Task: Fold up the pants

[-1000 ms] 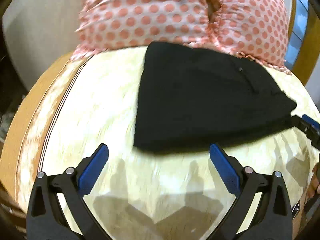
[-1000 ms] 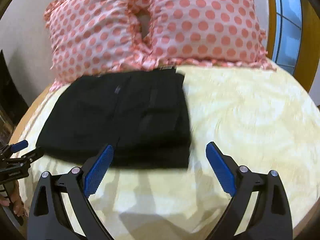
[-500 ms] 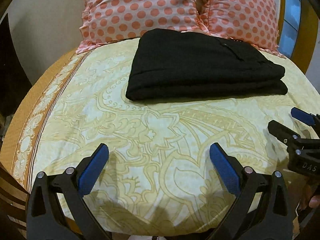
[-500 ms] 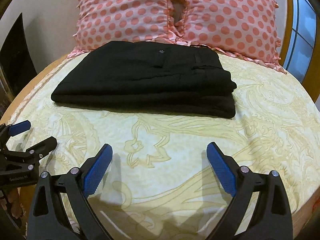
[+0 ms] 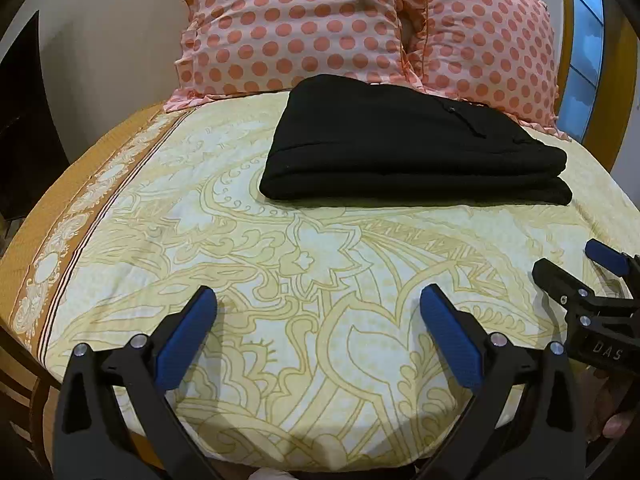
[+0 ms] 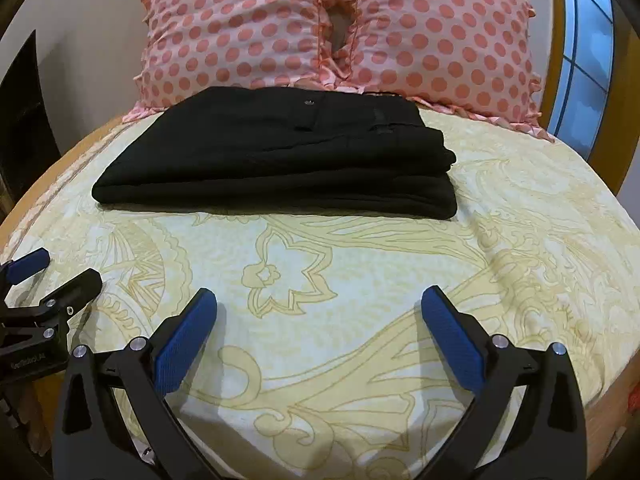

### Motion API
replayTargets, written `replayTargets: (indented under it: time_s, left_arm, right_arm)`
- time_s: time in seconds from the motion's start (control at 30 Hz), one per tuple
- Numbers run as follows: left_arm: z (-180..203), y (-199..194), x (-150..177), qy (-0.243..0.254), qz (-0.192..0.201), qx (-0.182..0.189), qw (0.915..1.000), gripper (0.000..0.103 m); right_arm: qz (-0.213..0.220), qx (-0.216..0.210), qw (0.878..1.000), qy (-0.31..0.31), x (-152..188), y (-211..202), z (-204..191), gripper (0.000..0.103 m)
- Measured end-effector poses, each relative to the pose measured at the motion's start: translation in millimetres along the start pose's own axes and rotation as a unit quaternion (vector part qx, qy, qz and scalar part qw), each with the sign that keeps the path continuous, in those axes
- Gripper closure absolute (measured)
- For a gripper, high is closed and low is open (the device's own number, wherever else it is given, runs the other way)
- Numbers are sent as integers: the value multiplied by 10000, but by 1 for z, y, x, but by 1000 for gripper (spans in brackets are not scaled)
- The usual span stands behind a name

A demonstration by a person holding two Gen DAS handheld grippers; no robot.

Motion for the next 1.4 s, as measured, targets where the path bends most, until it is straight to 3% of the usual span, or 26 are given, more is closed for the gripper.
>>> replayTargets:
  time_s: [1.4]
  left_arm:
    - [4,-1,3,-2,79,14,10000,2]
  right_arm:
    - [187,73,9998,53,3,-3,0,1]
Point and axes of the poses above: each gripper's, at about its wrist camera, not at the fingertips, and y roughly the way its jaws point, z to its right, x to its underside, the point moved 2 cm from there along y, roughly the way its jaws point, and after that the axes turned 5 degrees about -y, right-handed, at the moved point
